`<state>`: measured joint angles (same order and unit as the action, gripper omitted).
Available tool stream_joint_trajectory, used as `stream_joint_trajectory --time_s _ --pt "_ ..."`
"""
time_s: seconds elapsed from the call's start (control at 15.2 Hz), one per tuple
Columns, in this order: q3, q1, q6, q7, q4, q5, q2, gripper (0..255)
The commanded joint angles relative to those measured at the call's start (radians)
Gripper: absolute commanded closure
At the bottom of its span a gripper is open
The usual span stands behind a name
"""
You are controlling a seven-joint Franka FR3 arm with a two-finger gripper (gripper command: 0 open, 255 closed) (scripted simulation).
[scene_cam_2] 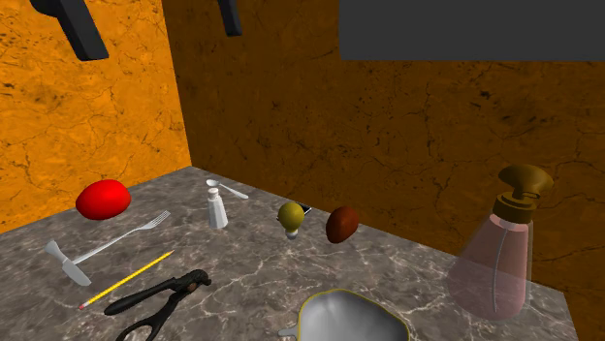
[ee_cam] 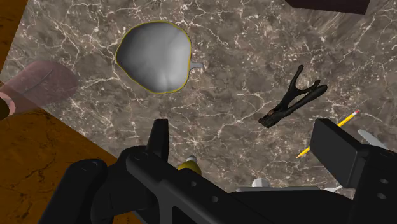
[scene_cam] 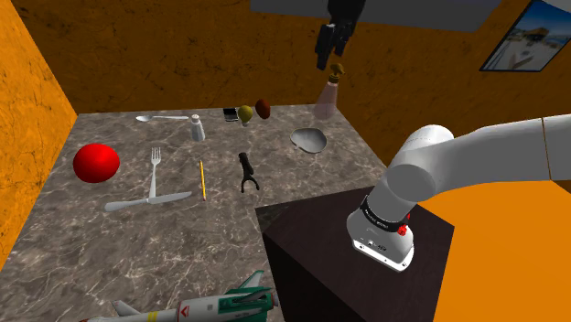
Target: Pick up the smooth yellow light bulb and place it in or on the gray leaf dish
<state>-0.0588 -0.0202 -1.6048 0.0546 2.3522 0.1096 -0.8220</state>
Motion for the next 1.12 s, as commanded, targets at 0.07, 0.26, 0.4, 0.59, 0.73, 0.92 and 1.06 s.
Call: stream_joint_trajectory --time_s 0.07,0.26,0.4,0.59,0.73,0.92,1.06 --pt "0.004 -0.002 -0.031 0.001 0.006 0.002 0.027 0" --pt "0.015 -0.008 -0.124 0.002 0.016 0.008 0.115 0" --pt "0.022 -0.012 -0.183 0.004 0.016 0.012 0.179 0" --pt "0.031 -0.018 -0.267 0.005 0.005 0.017 0.280 0" --pt "0.036 -0.021 -0.320 0.007 -0.009 0.020 0.351 0" --pt "0.044 -0.026 -0.393 0.009 -0.040 0.024 0.461 0" --pt "0.049 -0.029 -0.437 0.011 -0.067 0.025 0.537 0"
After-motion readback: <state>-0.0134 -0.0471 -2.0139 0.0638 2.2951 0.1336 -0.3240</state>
